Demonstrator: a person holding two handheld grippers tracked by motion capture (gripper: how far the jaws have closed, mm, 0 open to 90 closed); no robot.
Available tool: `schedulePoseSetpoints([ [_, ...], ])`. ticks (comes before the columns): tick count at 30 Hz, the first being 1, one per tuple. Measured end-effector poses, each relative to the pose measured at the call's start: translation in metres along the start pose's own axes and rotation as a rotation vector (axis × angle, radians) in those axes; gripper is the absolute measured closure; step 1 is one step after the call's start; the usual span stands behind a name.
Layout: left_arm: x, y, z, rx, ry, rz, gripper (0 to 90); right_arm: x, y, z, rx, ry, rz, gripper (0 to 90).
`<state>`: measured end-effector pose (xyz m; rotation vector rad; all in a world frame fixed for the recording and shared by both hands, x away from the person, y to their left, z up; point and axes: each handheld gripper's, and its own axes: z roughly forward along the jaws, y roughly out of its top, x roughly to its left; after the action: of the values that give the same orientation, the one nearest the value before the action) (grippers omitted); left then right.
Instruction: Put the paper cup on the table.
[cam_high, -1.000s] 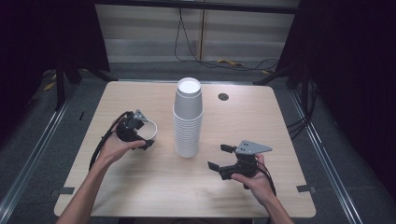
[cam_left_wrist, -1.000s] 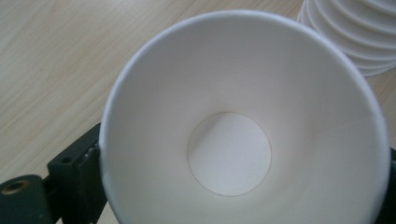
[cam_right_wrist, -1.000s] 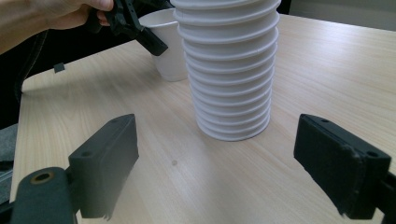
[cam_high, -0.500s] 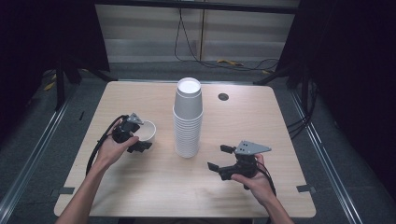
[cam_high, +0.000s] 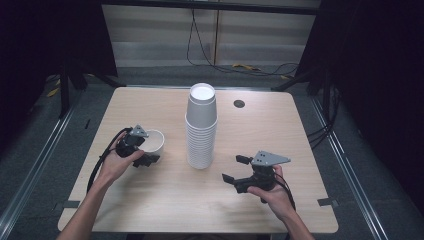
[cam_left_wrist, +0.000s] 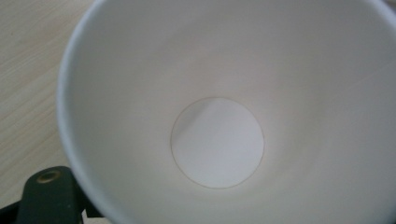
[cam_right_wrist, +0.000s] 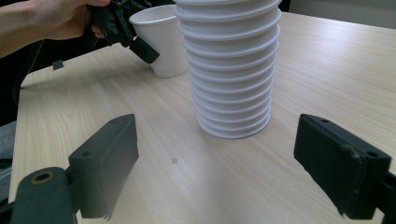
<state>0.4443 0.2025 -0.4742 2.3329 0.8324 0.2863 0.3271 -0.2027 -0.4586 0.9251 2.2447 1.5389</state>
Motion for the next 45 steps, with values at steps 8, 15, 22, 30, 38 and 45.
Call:
schedulePoseSetpoints([
  [8,0.001,-0.011,-0.008,0.008,0.004,-0.001,15.6,0.0,0.0,0.0,0.0,-0.001,0.002,13.9],
  [15,-0.007,-0.022,-0.016,-0.027,0.049,-0.004,15.6,0.0,0.0,0.0,-0.002,-0.004,0.005,13.9],
  [22,-0.015,-0.034,-0.027,-0.11,0.059,-0.047,15.6,-0.001,0.0,-0.001,-0.003,-0.012,0.004,13.9],
  [30,-0.033,-0.043,-0.032,-0.183,0.017,-0.085,15.6,0.001,0.001,-0.004,-0.011,-0.02,0.008,13.9],
  [38,-0.053,-0.055,-0.04,-0.268,-0.043,-0.116,15.8,0.003,-0.003,-0.011,-0.01,-0.037,0.0,13.9],
  [45,-0.08,-0.056,-0.042,-0.316,-0.084,-0.085,15.6,0.007,-0.007,-0.016,-0.014,-0.045,0.007,13.9],
])
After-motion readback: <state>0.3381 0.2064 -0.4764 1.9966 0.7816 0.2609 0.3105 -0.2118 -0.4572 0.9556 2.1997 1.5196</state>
